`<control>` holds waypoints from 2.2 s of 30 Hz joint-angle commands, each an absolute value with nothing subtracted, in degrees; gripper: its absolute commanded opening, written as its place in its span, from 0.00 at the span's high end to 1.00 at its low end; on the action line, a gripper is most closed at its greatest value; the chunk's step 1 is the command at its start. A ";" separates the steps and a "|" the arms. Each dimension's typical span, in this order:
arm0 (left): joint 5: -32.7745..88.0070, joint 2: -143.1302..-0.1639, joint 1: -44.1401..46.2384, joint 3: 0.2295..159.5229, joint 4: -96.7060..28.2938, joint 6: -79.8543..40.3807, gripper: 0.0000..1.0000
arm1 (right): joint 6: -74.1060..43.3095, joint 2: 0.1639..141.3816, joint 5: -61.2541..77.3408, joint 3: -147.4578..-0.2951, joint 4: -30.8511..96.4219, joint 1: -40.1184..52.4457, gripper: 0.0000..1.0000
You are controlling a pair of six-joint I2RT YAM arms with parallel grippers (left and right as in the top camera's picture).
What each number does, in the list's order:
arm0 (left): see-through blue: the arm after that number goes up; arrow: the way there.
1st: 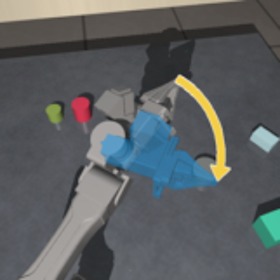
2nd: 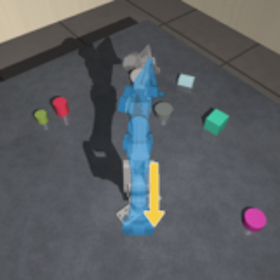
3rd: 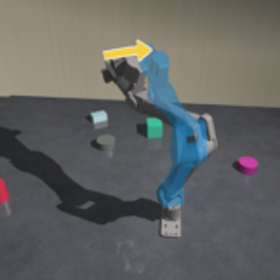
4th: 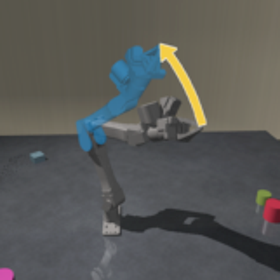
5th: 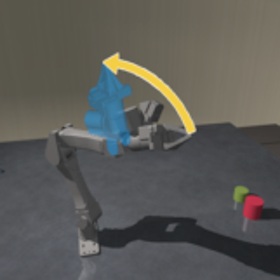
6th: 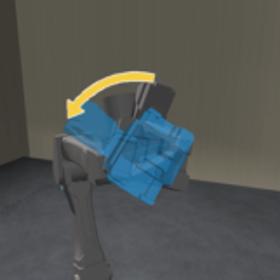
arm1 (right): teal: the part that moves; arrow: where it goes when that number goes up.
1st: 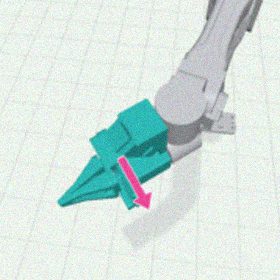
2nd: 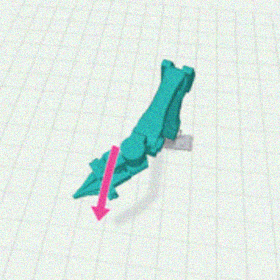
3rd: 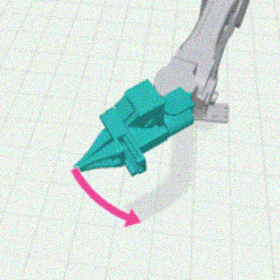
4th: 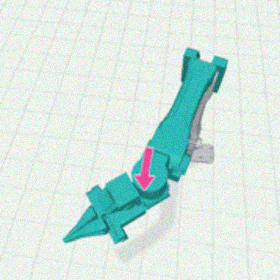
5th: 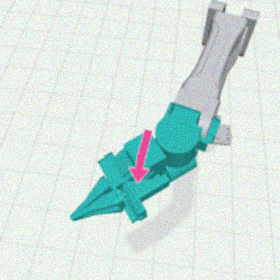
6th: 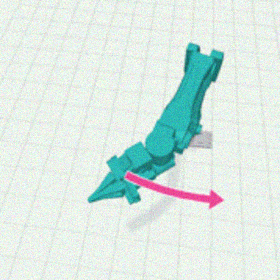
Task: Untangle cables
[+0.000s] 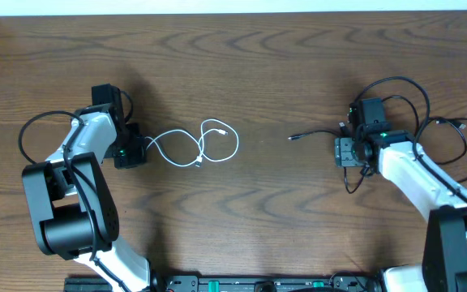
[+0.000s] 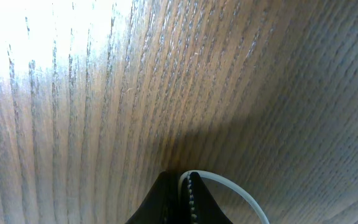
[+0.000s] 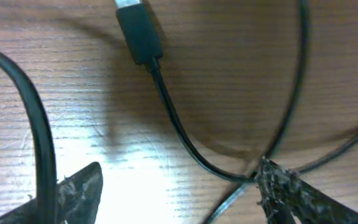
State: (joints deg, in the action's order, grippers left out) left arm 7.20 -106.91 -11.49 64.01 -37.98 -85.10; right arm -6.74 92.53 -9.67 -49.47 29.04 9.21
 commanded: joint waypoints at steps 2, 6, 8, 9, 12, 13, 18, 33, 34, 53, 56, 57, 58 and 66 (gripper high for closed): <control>6.02 -107.39 -11.81 63.53 -38.74 -84.77 0.92 | -0.14 95.04 -3.92 -49.76 26.89 8.27 0.30; 6.02 -107.39 -11.81 63.53 -38.74 -84.77 0.92 | 2.44 97.97 -0.64 -49.76 26.15 8.29 0.35; 6.02 -107.39 -11.81 63.53 -38.74 -84.77 0.92 | 2.44 99.04 -0.64 -49.76 26.11 8.29 0.41; 6.02 -107.39 -11.81 63.53 -38.74 -84.77 0.93 | 2.44 99.48 -0.67 -49.76 26.00 8.29 0.46; 6.02 -107.39 -11.81 63.53 -38.72 -84.77 0.92 | 2.44 99.77 -0.69 -49.76 25.52 8.29 0.85; 6.02 -107.39 -11.81 63.53 -38.72 -84.77 0.92 | 2.44 99.74 -0.69 -49.78 25.47 8.29 0.98; 6.02 -107.39 -11.81 63.53 -38.72 -84.77 0.92 | 2.22 97.10 -0.43 -51.66 27.31 8.34 0.99; 6.02 -107.39 -11.81 63.53 -38.72 -84.77 0.92 | 2.22 76.99 -9.78 -55.46 26.96 8.27 0.99; 6.02 -107.39 -11.81 63.53 -38.72 -84.77 0.92 | 2.22 76.12 -10.26 -55.46 26.92 8.27 0.99; 6.04 -107.39 -11.81 63.53 -38.74 -84.77 0.92 | -5.52 82.54 -13.61 -55.29 32.25 4.29 0.01; 6.02 -107.39 -11.81 63.53 -38.74 -84.77 0.92 | -7.73 83.68 -13.58 -55.29 34.00 3.27 0.01; 6.04 -107.39 -11.81 63.53 -38.74 -84.77 0.92 | -8.45 84.18 -13.61 -55.29 34.72 2.83 0.01; 6.04 -107.39 -11.81 63.53 -38.74 -84.77 0.93 | -9.37 84.49 -13.58 -55.29 35.51 2.33 0.01; 6.02 -107.39 -11.81 63.53 -38.74 -84.77 0.93 | -18.44 87.74 -9.37 -55.05 43.29 -1.80 0.01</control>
State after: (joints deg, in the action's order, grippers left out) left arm 7.20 -106.91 -11.49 64.01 -37.98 -85.10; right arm -13.47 86.37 -12.03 -54.59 42.89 -0.93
